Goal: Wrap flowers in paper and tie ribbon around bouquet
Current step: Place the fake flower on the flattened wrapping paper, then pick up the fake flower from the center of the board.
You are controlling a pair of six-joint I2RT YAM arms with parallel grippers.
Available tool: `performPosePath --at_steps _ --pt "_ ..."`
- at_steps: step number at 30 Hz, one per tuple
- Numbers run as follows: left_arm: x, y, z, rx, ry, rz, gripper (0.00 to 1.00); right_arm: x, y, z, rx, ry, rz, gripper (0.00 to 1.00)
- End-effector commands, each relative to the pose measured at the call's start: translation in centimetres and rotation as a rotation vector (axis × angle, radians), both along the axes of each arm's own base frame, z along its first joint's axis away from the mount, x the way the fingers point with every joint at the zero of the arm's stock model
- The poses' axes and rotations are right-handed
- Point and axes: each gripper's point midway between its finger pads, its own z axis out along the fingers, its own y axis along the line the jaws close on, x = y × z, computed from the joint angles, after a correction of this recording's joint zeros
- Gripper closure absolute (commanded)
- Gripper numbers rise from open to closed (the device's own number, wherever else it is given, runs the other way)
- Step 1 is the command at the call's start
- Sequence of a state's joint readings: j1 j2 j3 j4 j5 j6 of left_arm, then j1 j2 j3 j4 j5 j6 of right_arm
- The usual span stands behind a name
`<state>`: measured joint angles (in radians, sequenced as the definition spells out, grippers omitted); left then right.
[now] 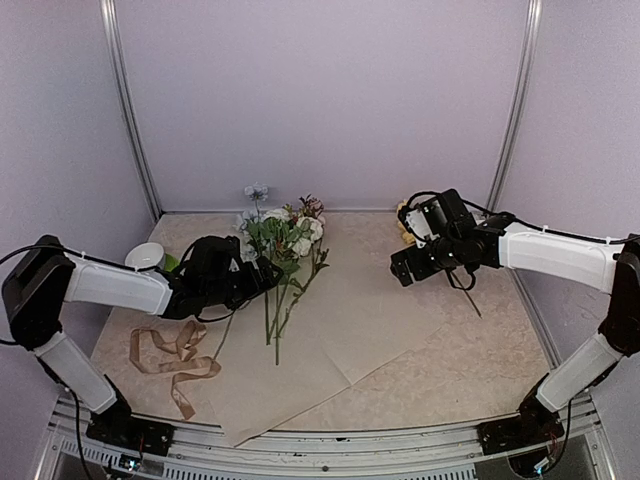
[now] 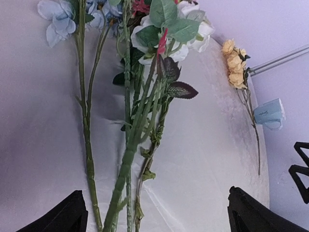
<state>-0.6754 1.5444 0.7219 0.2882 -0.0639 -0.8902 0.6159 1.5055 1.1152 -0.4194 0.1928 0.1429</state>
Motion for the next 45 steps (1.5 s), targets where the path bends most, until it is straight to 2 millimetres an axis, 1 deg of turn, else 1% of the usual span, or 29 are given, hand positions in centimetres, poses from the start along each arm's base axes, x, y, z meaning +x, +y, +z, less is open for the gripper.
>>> performPosePath --at_steps 1,3,4,5,6,8,9,11,12,13,14,16,18,20,22,23,24,26,29,31,32,33,34,36,37,41,43,44,45 --pt "1.2 -4.7 1.0 0.012 -0.029 -0.166 0.01 -0.2 0.3 0.2 0.024 0.024 0.007 0.00" --pt "0.4 -7.7 2.2 0.064 -0.086 -0.259 0.01 -0.4 0.0 0.2 0.013 0.022 0.001 0.00" --pt "-0.1 -8.7 2.2 0.105 -0.100 -0.296 0.01 -0.4 -0.3 0.0 0.005 0.024 -0.005 0.00" --pt "-0.4 -9.1 1.8 0.158 -0.096 -0.307 0.01 -0.5 -0.4 -0.1 0.000 0.026 -0.008 0.00" --pt "-0.3 -8.9 1.4 0.204 -0.088 -0.297 0.01 -0.5 -0.6 -0.4 -0.007 0.035 -0.013 0.00" --pt "0.3 -7.1 0.6 0.267 -0.066 -0.230 0.01 -0.6 -0.6 -0.7 -0.015 0.049 -0.014 0.00" --pt "0.5 -6.1 0.6 0.272 -0.064 -0.200 0.01 -0.6 -0.7 -0.9 -0.018 0.052 -0.016 0.00" --pt "0.7 -4.9 1.8 0.244 -0.089 -0.177 0.01 -0.4 -1.0 -1.1 -0.034 0.052 -0.032 0.00" --pt "0.7 -4.4 2.7 0.232 -0.112 -0.172 0.01 -0.2 -1.4 -1.2 -0.046 0.052 -0.049 0.01" --pt "0.8 -3.7 4.2 0.222 -0.144 -0.162 0.01 0.2 -2.1 -1.3 -0.053 0.055 -0.072 0.04" --pt "0.8 -3.1 5.0 0.230 -0.162 -0.152 0.01 0.7 -2.7 -1.3 -0.055 0.058 -0.090 0.11" --pt "1.4 -0.6 5.7 0.251 -0.168 -0.109 0.02 1.9 -4.4 -1.4 -0.056 0.059 -0.136 0.26" --pt "2.2 3.1 5.3 0.264 -0.134 -0.039 0.07 3.3 -7.0 -1.8 -0.091 0.056 -0.210 0.34" --pt "2.0 5.9 4.4 0.271 -0.102 0.006 0.12 4.6 -9.5 -2.8 -0.131 0.080 -0.277 0.36" --pt "1.1 7.8 3.3 0.274 -0.073 0.033 0.14 5.8 -11.0 -4.3 -0.135 0.129 -0.302 0.36" --pt "0.5 8.4 2.6 0.274 -0.059 0.042 0.16 6.5 -11.7 -4.7 -0.140 0.141 -0.315 0.37" --pt "-0.3 9.2 1.4 0.282 -0.033 0.048 0.18 7.1 -12.4 -5.2 -0.155 0.148 -0.330 0.38" --pt "-1.4 10.1 -0.2 0.281 0.007 0.060 0.22 8.3 -13.6 -6.0 -0.189 0.156 -0.345 0.38" --pt "-2.9 10.5 -2.3 0.264 0.061 0.044 0.35 9.6 -13.9 -7.6 -0.197 0.203 -0.324 0.36" --pt "-3.7 10.2 -3.3 0.251 0.087 0.021 0.43 10.2 -14.1 -8.9 -0.207 0.239 -0.314 0.31" --pt "-3.8 10.2 -3.7 0.249 0.096 0.014 0.46 10.5 -14.3 -9.8 -0.223 0.255 -0.317 0.30" --pt "-4.0 10.2 -4.0 0.249 0.107 0.010 0.50 10.8 -14.7 -10.2 -0.232 0.260 -0.320 0.30" --pt "-4.1 10.1 -4.3 0.247 0.115 0.002 0.52 11.1 -15.0 -10.7 -0.235 0.268 -0.323 0.33" --pt "-4.4 9.7 -4.6 0.240 0.124 -0.019 0.55 11.6 -15.3 -11.6 -0.224 0.283 -0.318 0.48" --pt "-4.5 9.6 -4.8 0.243 0.129 -0.025 0.55 11.7 -15.1 -12.1 -0.225 0.295 -0.305 0.54" --pt "-5.2 9.2 -5.6 0.257 0.150 -0.059 0.56 11.9 -15.0 -13.7 -0.247 0.331 -0.278 0.68" --pt "-5.6 8.8 -6.0 0.256 0.161 -0.082 0.56 11.9 -14.9 -13.9 -0.249 0.337 -0.267 0.79" --pt "-5.7 8.6 -6.0 0.254 0.161 -0.093 0.56 12.0 -14.9 -13.6 -0.250 0.329 -0.266 0.87" --pt "-5.8 8.3 -5.7 0.247 0.154 -0.107 0.53 12.1 -14.9 -13.2 -0.253 0.318 -0.266 0.91"
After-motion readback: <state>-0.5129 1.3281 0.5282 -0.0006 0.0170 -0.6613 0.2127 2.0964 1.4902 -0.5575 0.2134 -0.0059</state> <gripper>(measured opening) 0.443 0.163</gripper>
